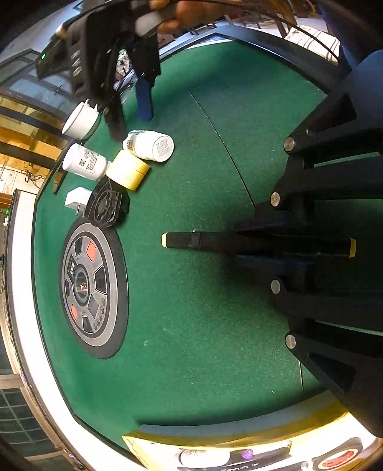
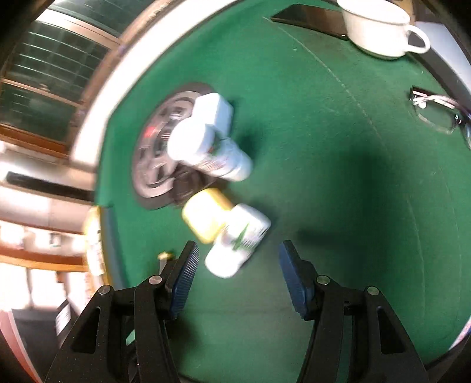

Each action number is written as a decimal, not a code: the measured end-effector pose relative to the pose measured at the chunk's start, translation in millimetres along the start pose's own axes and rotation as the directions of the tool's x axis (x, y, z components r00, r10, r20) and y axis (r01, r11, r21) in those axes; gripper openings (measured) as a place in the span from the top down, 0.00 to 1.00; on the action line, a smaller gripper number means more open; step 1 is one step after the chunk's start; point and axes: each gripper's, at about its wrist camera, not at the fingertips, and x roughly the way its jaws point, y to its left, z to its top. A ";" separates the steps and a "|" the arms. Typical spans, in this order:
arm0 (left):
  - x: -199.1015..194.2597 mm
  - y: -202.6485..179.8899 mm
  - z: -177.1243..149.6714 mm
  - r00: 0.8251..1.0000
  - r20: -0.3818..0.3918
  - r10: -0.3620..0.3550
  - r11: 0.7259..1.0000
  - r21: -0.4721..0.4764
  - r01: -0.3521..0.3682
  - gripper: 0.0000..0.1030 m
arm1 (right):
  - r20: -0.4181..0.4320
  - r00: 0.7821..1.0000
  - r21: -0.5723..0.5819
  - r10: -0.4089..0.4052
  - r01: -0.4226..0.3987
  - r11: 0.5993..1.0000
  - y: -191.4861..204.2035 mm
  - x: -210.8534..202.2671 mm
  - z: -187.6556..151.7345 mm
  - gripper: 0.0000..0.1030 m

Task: Organize rigid objects
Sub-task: 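Grasp the yellow-tipped black marker with the left gripper while the right grasps the green-labelled white bottle, then carry the marker and green-labelled bottle over the white tray, then lower the marker and bottle into the tray and open both grippers, then reach the right gripper toward the white bottle beside the dial mat, then grasp the white bottle with the right gripper while the left grasps the yellow tape roll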

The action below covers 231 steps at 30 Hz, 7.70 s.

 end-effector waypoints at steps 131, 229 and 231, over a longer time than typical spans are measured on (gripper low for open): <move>-113.8 193.1 -79.9 0.969 0.172 0.180 0.864 -0.498 -0.072 0.71 | -0.103 0.994 -0.713 0.037 -0.100 0.694 287.7 89.4 -165.1 0.61; 64.4 -36.6 105.2 0.997 -0.069 -0.029 0.911 -0.413 -0.002 0.53 | 0.011 0.988 -0.558 -0.151 0.131 0.819 -42.1 -25.5 -81.9 0.69; 64.3 -37.8 105.0 0.998 -0.055 -0.015 0.925 -0.380 -0.007 0.58 | 0.011 0.989 -0.557 -0.146 0.127 0.821 -43.9 -26.7 -83.2 0.69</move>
